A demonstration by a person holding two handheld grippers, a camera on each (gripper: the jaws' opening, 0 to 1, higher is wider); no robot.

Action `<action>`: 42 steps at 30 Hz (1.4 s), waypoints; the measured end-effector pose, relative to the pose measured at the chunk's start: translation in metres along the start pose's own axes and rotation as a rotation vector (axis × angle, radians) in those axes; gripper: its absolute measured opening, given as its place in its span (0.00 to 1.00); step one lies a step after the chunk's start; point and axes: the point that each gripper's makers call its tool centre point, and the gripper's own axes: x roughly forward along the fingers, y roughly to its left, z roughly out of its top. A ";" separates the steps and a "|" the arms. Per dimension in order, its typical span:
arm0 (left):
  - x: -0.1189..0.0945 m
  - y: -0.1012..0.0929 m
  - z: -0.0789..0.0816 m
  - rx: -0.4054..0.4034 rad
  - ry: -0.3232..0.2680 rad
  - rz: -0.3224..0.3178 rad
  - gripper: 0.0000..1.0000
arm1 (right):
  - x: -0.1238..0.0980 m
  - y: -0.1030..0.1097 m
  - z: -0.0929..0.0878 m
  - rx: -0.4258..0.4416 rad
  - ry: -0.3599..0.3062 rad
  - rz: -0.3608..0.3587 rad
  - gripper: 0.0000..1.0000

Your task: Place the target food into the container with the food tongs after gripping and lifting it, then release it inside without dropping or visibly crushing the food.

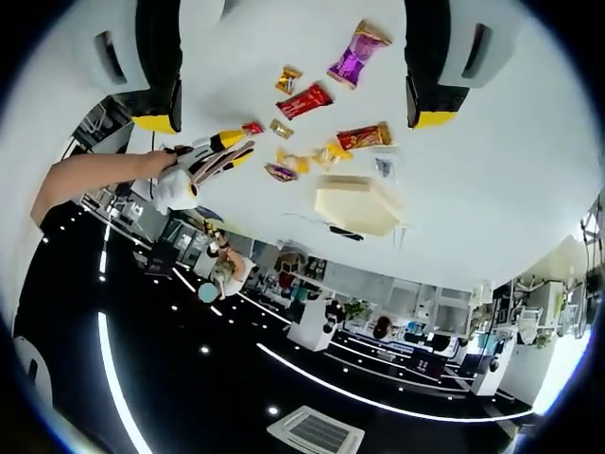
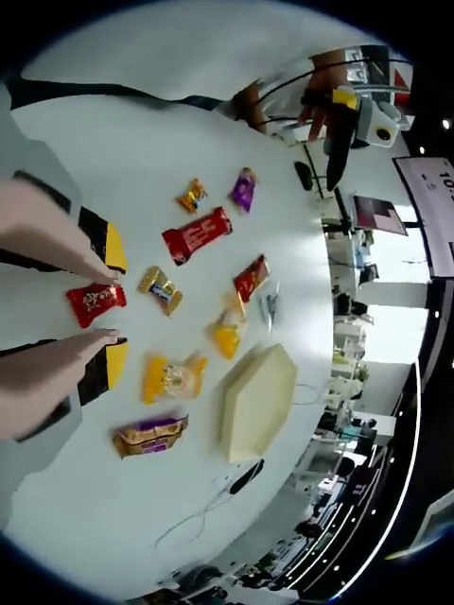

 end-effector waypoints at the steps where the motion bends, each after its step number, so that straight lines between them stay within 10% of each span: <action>1: 0.000 0.000 -0.001 -0.003 0.001 -0.002 0.99 | 0.000 0.000 0.000 -0.008 0.002 0.000 0.26; 28: -0.004 -0.001 -0.006 -0.024 -0.001 0.004 0.99 | 0.007 0.031 -0.025 -0.051 0.059 0.044 0.26; 42: -0.007 -0.005 -0.013 -0.032 0.006 0.008 0.98 | 0.009 0.019 -0.023 0.130 0.075 -0.069 0.22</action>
